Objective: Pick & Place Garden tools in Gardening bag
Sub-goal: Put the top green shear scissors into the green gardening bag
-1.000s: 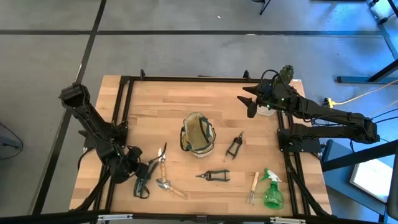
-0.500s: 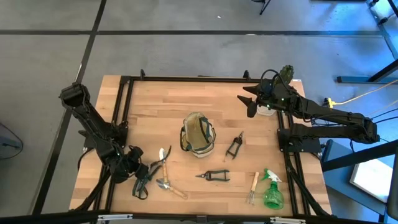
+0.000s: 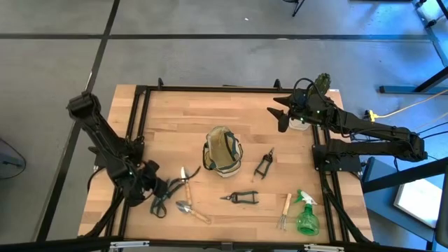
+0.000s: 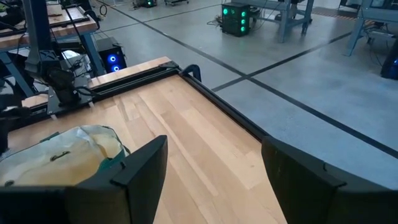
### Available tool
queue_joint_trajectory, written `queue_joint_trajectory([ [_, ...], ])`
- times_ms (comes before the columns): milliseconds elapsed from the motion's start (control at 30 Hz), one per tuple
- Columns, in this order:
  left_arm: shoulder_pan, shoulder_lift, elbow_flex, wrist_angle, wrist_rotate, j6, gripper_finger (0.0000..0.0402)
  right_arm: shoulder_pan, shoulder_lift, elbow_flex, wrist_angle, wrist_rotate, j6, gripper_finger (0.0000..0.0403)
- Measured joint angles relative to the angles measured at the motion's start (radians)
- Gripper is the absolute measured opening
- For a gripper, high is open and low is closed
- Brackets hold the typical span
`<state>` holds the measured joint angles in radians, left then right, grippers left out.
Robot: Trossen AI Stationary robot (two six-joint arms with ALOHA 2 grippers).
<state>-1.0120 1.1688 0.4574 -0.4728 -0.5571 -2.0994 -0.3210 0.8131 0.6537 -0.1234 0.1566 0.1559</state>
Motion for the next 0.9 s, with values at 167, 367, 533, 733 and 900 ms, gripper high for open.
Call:
queue_joint_trajectory([
  [167,0.0,-0.058,0.044,-0.09,-0.081,0.013,0.0001,0.0,0.0,0.0,0.0,0.0,0.0,0.0263],
  [367,0.01,-0.109,0.069,-0.121,-0.183,0.062,0.0001,0.0,0.0,0.0,0.0,0.0,-0.007,0.0263],
  [533,0.041,-0.11,0.072,-0.152,-0.185,0.071,0.0001,0.0,0.0,0.0,0.0,0.0,-0.007,0.0263],
  [733,0.075,-0.141,0.072,-0.157,-0.305,0.072,0.0001,0.0,0.004,0.0,-0.008,0.001,-0.026,0.0263],
  [900,0.087,-0.217,0.072,-0.14,-0.431,0.159,0.0001,0.0,0.01,0.0,-0.008,0.001,-0.026,0.0263],
])
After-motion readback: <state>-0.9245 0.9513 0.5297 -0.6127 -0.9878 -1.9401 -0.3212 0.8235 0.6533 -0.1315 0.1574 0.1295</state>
